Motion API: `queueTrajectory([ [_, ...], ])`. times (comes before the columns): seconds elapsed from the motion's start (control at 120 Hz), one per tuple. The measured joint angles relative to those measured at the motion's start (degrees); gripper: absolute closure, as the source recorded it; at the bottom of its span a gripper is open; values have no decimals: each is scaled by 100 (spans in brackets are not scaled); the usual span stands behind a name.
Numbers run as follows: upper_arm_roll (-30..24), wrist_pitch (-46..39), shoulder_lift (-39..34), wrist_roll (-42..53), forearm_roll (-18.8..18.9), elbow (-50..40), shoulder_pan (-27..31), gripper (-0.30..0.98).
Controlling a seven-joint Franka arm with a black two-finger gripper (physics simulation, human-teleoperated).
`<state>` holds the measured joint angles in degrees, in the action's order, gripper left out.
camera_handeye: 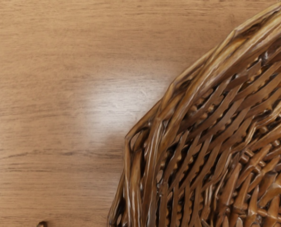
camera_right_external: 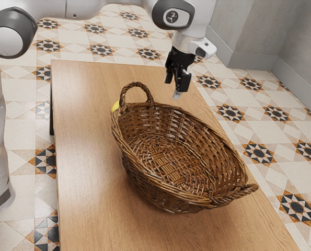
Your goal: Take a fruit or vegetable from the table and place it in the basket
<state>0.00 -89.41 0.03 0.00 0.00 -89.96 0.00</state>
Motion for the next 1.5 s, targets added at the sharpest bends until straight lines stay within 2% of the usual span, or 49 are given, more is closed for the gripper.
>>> queueTrajectory([
  [0.075,10,188,151,16,-45,1025,9,0],
  [0.25,12,438,199,46,-85,1399,473,0],
  [0.367,19,741,145,0,-198,2410,999,0],
  [0.433,15,958,50,-277,-242,2659,1304,0],
  [0.517,-12,1300,-437,-1019,-267,2835,1664,0],
  [0.65,-19,1674,-487,-2245,-243,3049,899,0],
  [0.933,187,1961,169,-4694,86,2881,852,0],
  [0.967,208,1852,77,-4939,111,2428,863,0],
  [1.05,389,1239,-853,-5495,129,325,805,0],
  [1.117,536,767,-1165,-5886,110,-722,928,0],
  [1.25,656,39,-1287,-6534,106,-1493,955,0],
  [1.5,520,-1361,-1878,-7280,108,-3210,948,0],
])
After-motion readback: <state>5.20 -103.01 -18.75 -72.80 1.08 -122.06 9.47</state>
